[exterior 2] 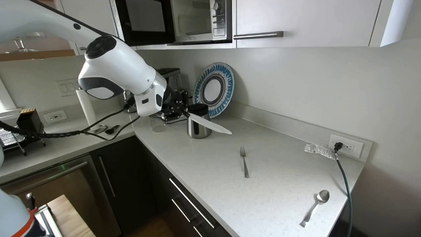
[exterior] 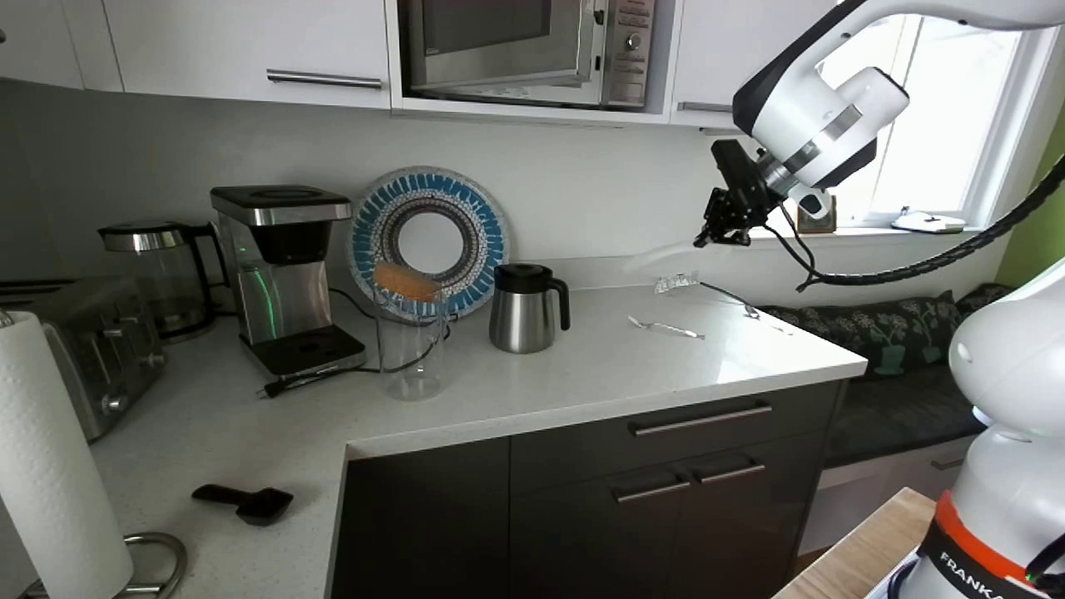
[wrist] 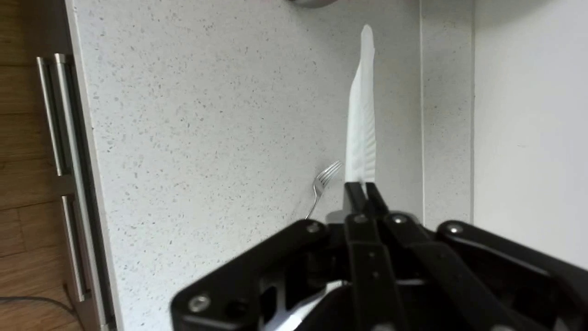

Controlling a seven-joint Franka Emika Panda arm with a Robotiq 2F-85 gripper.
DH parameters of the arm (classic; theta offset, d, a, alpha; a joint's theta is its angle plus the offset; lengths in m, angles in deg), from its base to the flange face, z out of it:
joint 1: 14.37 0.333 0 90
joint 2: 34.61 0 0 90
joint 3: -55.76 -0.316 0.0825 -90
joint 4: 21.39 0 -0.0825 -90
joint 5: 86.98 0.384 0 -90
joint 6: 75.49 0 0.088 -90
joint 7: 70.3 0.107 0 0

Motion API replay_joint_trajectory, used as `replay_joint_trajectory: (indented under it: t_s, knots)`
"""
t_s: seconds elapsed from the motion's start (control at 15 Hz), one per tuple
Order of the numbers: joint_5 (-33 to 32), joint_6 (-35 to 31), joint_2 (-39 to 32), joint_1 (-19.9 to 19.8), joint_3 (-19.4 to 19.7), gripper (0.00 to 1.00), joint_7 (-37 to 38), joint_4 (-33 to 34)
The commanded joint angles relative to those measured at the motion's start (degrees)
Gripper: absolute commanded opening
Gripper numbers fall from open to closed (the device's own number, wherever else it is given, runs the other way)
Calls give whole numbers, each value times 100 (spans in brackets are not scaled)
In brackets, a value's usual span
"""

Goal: Move the plate from the microwave to the countertop

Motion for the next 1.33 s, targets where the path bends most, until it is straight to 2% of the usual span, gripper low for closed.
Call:
replay_joint_trajectory:
  t_s: [0.0, 0.2, 0.6, 0.93, 1.27]
  knots:
    - [-31, -28, -9, 78, 78, 1, 11, -1]
    - [9, 89, -28, 194, 158, 0, -223, -30]
    - [1174, 550, -20, 906, 885, 0, -2357, -284]
    - [2599, 547, -350, 1319, 1489, 0, -4509, -336]
    - [4163, 929, -1192, 1411, 1781, 0, -6528, -75]
